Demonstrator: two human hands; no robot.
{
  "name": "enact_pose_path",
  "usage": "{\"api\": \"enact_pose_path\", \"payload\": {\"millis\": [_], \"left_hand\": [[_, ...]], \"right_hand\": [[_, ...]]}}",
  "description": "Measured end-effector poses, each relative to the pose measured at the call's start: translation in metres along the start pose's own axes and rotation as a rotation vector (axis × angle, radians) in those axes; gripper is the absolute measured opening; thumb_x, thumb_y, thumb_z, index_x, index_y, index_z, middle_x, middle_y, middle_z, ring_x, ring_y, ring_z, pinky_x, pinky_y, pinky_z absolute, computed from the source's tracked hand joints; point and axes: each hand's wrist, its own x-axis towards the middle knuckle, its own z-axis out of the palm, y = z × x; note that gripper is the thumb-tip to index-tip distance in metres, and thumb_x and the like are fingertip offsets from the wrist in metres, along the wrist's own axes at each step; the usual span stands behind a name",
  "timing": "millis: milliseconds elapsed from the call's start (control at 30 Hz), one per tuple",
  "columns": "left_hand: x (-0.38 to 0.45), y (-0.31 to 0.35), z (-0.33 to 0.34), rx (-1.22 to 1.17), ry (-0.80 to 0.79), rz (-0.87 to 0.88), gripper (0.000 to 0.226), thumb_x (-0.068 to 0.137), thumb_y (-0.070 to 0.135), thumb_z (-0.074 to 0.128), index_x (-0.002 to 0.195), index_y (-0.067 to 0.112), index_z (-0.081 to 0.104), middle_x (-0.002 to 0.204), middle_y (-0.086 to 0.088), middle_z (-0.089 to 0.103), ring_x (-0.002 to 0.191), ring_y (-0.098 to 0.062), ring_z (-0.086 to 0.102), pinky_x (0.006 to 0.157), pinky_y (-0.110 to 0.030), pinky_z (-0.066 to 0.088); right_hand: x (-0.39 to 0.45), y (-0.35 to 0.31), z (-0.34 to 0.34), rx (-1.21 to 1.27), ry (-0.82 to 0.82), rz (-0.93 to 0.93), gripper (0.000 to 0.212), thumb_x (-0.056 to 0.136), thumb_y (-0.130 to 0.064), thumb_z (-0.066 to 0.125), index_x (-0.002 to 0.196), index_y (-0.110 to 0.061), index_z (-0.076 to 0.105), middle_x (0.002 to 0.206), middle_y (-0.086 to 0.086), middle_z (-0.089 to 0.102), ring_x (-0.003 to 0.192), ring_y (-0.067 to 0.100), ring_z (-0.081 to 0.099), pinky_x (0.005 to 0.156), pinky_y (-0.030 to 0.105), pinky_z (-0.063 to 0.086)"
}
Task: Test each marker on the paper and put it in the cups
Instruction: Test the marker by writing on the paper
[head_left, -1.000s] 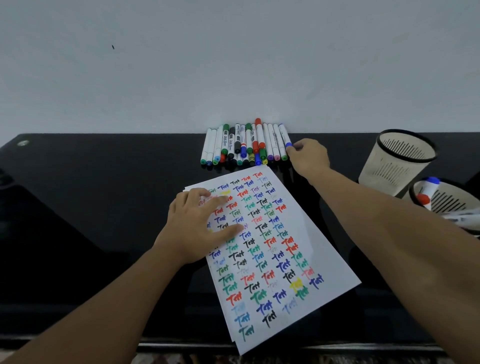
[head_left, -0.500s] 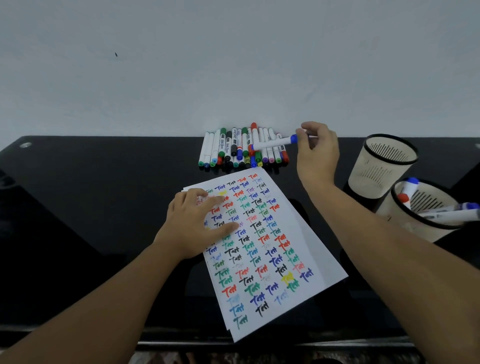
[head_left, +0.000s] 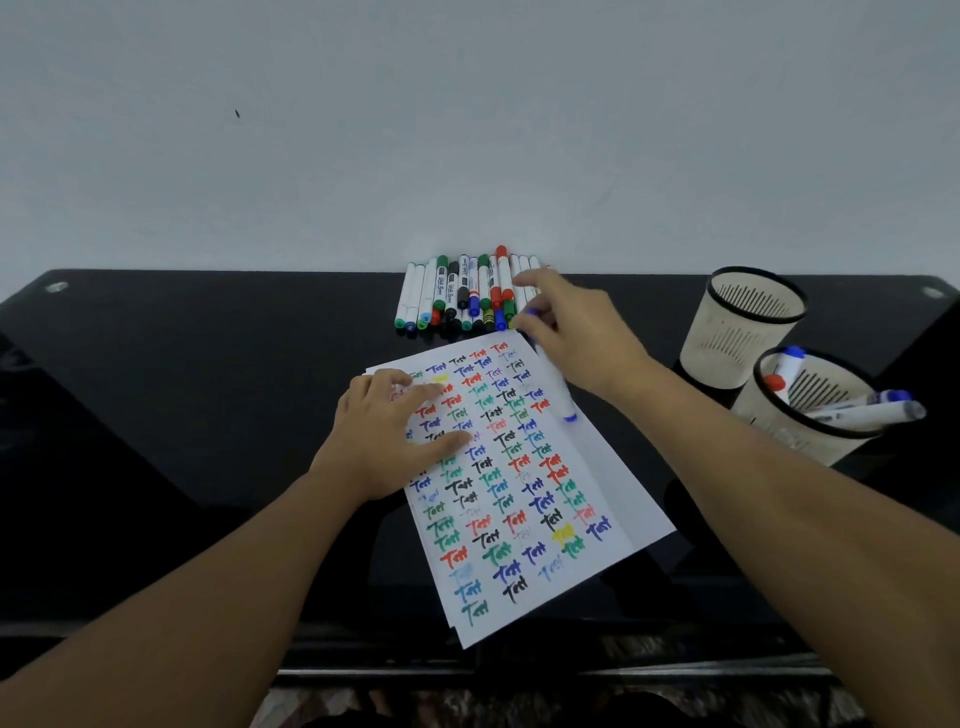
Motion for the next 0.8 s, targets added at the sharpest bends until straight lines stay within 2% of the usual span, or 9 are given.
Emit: {"api": "enact_pose_path", "payload": {"millis": [67,167,267,367,467,533,600,700,800], "left_hand": [[0.000,0.000,0.000,0.002,0.004,-0.002,0.090,0.071,0.099,0.035,0.146,0.049,0.042,0.145,0.012,0.031,0.136,-0.015,0.020,0.119,-0.046,0.021],[0.001,0.000,0.000,0.019,0.014,0.000,0.089,0.071,0.098,0.035,0.146,0.049,0.042,0.145,0.011,0.032,0.136,-0.015,0.021,0.119,-0.045,0.022],[0.000,-0.001,0.001,0.021,0.029,0.002,0.092,0.069,0.099,0.032,0.145,0.048,0.044,0.145,0.010,0.033,0.135,-0.016,0.024,0.118,-0.046,0.025],[0.001,-0.002,0.002,0.025,0.032,0.001,0.090,0.070,0.099,0.034,0.145,0.049,0.043,0.145,0.011,0.033,0.135,-0.016,0.024,0.118,-0.046,0.025],[0.002,-0.002,0.002,0.031,0.035,0.003,0.086,0.074,0.095,0.039,0.146,0.049,0.042,0.144,0.011,0.032,0.134,-0.015,0.023,0.118,-0.045,0.024],[0.001,-0.002,0.002,0.033,0.036,0.009,0.085,0.074,0.095,0.039,0.146,0.049,0.041,0.144,0.011,0.032,0.134,-0.015,0.023,0.118,-0.046,0.024],[0.001,-0.002,0.002,0.027,0.034,0.013,0.085,0.075,0.095,0.039,0.146,0.049,0.041,0.144,0.011,0.032,0.135,-0.016,0.023,0.118,-0.046,0.024],[0.001,-0.002,0.002,0.012,0.041,0.018,0.086,0.076,0.094,0.039,0.148,0.046,0.041,0.144,0.011,0.033,0.135,-0.016,0.023,0.118,-0.045,0.022],[0.001,-0.002,0.003,0.012,0.094,0.053,0.079,0.084,0.085,0.042,0.151,0.042,0.040,0.141,0.010,0.037,0.131,-0.013,0.025,0.116,-0.040,0.021]], "right_hand": [[0.000,-0.002,0.009,-0.038,-0.112,-0.007,0.054,0.101,-0.032,0.068,0.150,-0.023,0.046,0.113,-0.001,0.073,0.093,0.013,0.068,0.091,0.035,0.058],[-0.002,0.000,0.027,-0.028,-0.194,0.021,0.065,0.097,-0.031,0.073,0.153,-0.024,0.042,0.117,0.001,0.073,0.098,0.012,0.068,0.094,0.034,0.057],[-0.008,0.007,0.043,-0.015,-0.263,0.070,0.065,0.095,-0.030,0.076,0.152,-0.024,0.044,0.121,0.000,0.071,0.102,0.012,0.066,0.096,0.035,0.057],[-0.015,0.018,0.050,-0.103,-0.268,0.083,0.060,0.094,-0.041,0.075,0.146,-0.025,0.052,0.125,-0.002,0.064,0.106,0.011,0.060,0.097,0.033,0.054],[-0.018,0.026,0.048,-0.235,-0.272,0.091,0.049,0.092,-0.059,0.070,0.130,-0.029,0.063,0.119,-0.005,0.058,0.107,0.012,0.055,0.092,0.034,0.053],[-0.020,0.028,0.047,-0.252,-0.306,0.094,0.038,0.096,-0.057,0.065,0.125,-0.031,0.064,0.117,-0.006,0.058,0.103,0.012,0.056,0.089,0.036,0.055],[-0.022,0.028,0.047,-0.287,-0.307,0.050,0.034,0.104,-0.051,0.053,0.131,-0.031,0.061,0.118,-0.004,0.059,0.102,0.014,0.058,0.087,0.038,0.055],[-0.023,0.021,0.048,-0.347,-0.264,-0.028,0.040,0.110,-0.051,0.034,0.143,-0.034,0.048,0.115,-0.003,0.060,0.100,0.017,0.060,0.080,0.041,0.056],[-0.022,0.010,0.050,-0.372,-0.288,-0.085,0.042,0.111,-0.053,0.027,0.146,-0.038,0.044,0.116,-0.004,0.062,0.099,0.018,0.062,0.075,0.041,0.056]]}}
